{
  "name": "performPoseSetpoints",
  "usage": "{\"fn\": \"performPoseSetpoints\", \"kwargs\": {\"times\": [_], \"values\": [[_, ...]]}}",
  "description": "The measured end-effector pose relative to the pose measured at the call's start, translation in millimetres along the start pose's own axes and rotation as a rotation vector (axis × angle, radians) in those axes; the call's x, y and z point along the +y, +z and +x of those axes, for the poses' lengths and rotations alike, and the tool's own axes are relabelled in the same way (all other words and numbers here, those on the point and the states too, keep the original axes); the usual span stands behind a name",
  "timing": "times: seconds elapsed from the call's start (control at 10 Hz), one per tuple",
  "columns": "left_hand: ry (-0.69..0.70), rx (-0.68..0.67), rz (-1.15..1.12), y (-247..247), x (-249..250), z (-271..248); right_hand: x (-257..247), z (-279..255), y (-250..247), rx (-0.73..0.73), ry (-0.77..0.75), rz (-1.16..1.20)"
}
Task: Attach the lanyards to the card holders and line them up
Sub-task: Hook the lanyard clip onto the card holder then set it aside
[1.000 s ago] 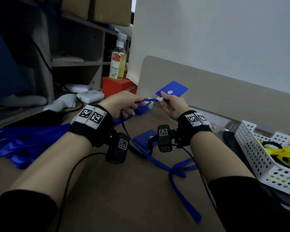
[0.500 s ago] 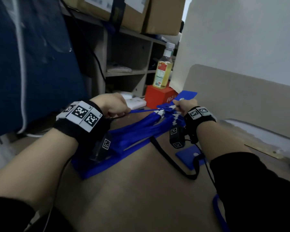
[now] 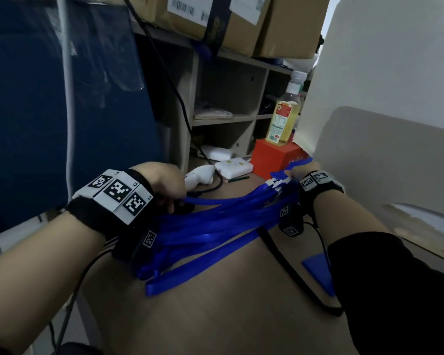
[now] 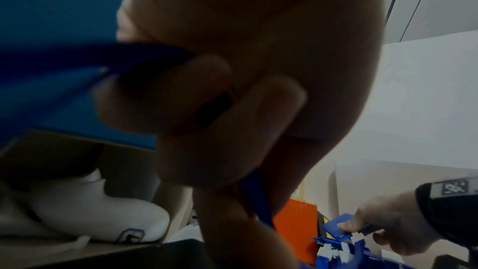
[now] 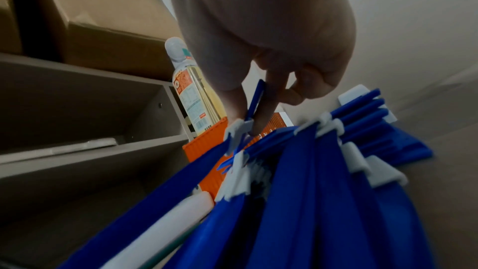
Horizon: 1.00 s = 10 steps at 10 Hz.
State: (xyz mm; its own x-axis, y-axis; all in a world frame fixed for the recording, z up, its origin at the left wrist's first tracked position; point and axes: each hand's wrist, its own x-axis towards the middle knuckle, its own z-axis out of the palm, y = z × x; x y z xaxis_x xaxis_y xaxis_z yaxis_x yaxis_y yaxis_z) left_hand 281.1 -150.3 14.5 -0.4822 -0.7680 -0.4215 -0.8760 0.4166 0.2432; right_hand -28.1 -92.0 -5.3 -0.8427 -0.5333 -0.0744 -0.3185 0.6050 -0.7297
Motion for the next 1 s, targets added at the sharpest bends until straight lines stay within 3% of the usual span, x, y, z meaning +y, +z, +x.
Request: {"fn": "performPoseSetpoints", "kwargs": {"times": [0.2,0.3,0.4,0.5,0.6,0.7,0.8,0.9,1.0], "values": [[-0.018,-0.014,-0.052,2.6,-6.1,2.9,9.2,33.2,10.6,0.043,0.086,-0.010],[0.029,0.066,0.017,0.9,-6.2,3.3,17.7,48.3,15.9,0.031,0.082,-0.173],[0.036,0.056,0.039,-1.1,-5.8,4.0,17.1,46.7,13.1,0.002,0.067,-0.309],[0.079,0.099,0.068,-1.5,-5.2,4.8,8.8,21.9,7.7,-0.048,0.048,-0.200],[0.130,0.143,0.055,-2.0,8.4,-1.1,4.5,13.0,1.0,-0.077,-0.024,-0.233],[0.205,0.162,0.017,0.4,34.2,-9.5,14.6,49.8,-2.0,-0.125,-0.207,-0.429],[0.270,0.161,-0.052,8.8,65.1,-13.5,19.9,39.2,-16.6,-0.118,-0.204,-0.408],[0.359,0.117,-0.069,20.9,98.7,-20.0,32.2,5.7,-36.4,-0.105,-0.252,-0.594],[0.455,0.053,-0.080,35.7,132.1,-27.8,46.0,-53.2,-69.9,-0.078,-0.112,-0.233]]}}
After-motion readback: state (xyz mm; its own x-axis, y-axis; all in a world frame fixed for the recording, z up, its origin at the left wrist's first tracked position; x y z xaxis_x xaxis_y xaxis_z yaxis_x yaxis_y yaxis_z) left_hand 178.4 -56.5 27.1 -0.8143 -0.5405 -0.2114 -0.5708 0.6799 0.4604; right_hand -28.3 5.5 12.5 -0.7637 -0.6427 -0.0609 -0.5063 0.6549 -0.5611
